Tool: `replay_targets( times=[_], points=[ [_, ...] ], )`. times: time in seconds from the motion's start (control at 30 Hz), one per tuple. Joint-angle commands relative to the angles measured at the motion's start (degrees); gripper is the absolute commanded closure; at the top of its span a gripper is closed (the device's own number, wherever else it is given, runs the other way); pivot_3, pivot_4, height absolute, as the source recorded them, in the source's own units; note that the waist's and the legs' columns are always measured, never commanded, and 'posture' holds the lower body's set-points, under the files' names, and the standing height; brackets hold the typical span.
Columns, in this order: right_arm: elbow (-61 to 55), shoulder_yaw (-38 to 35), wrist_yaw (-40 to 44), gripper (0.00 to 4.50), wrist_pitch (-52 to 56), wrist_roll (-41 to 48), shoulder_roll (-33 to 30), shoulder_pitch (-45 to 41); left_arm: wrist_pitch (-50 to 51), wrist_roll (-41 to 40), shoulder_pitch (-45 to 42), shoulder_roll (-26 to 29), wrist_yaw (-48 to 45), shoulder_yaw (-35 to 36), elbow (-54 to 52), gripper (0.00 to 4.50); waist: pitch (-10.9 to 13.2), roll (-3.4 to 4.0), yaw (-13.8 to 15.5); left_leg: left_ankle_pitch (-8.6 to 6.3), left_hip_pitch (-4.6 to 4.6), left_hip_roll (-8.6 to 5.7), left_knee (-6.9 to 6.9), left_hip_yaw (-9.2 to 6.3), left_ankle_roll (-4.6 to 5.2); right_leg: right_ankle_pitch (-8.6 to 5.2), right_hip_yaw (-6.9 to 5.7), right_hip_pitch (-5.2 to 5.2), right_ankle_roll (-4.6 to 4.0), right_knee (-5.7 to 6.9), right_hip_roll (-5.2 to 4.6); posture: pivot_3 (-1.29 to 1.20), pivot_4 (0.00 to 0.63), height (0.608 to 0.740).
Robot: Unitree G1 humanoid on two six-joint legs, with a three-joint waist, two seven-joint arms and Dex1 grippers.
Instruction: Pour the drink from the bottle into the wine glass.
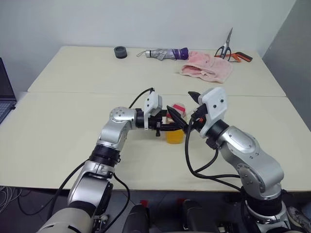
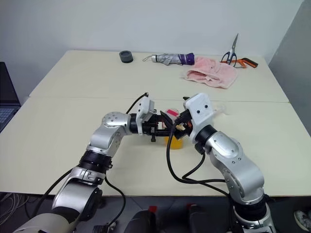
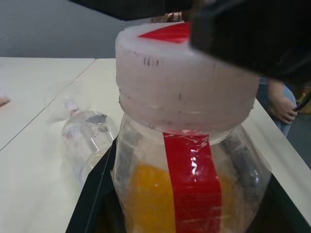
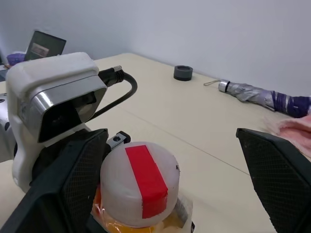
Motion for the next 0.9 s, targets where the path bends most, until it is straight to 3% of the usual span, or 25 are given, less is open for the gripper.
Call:
replay_targets(
  times=[0.03,0.13,0.23,0.43,0.67,0.9],
  points=[
    [-3.0,0.3,-1.4,0.0,-0.2,-0.5,1.3,0.3,-2.0,-0.1,-2.6,-0.4,-1.0,0.1,0.2,2.69,0.0,0.0,0.0,0.0,-0.01,0.0,-0.01,0.0,0.0,0.0,0.0,0.0,0.0,0.0,0.0,0.0,0.15,0.74],
    [-2.6,0.7,-2.5,0.0,-0.5,-1.0,2.6,0.7,-2.7,0.3,-3.1,-0.7,-1.4,0.1,1.3,2.69,0.0,0.0,0.0,0.0,0.0,0.0,0.0,-0.01,0.01,0.0,-0.01,0.0,0.0,0.0,0.0,0.0,0.15,0.74],
    [-2.3,0.4,-2.9,0.58,-1.1,-1.2,3.4,0.9,-3.4,0.6,-3.3,-0.8,-1.8,0.1,1.9,2.69,0.0,0.0,0.0,0.0,0.0,0.0,0.0,-0.01,0.01,0.0,0.0,0.0,0.0,0.01,0.0,0.0,0.15,0.74],
    [-1.8,-0.1,-1.2,2.6,-0.8,1.0,3.4,1.1,-4.3,1.0,-3.2,-1.1,-1.5,0.5,2.2,2.69,0.0,0.0,0.0,-0.01,0.0,0.0,-0.01,-0.01,0.01,0.0,-0.01,0.0,0.0,0.0,0.0,0.0,0.15,0.74],
    [2.1,-0.9,6.1,2.69,-1.4,5.5,1.3,0.3,-4.3,0.8,-2.8,-1.4,-0.3,1.1,1.1,2.69,0.0,0.0,0.0,-0.01,0.0,0.0,0.0,-0.01,0.01,0.0,-0.02,0.0,0.0,0.0,0.0,0.0,0.15,0.74],
    [16.8,-1.7,34.5,2.69,-14.3,10.2,-11.7,-5.7,-2.8,-0.1,-1.6,-0.8,-0.9,1.2,-1.8,2.69,0.0,0.0,-0.1,-0.02,0.02,-0.04,0.0,0.02,0.03,0.0,-0.02,0.01,0.0,-0.01,-0.01,0.0,0.15,0.74]
  ],
)
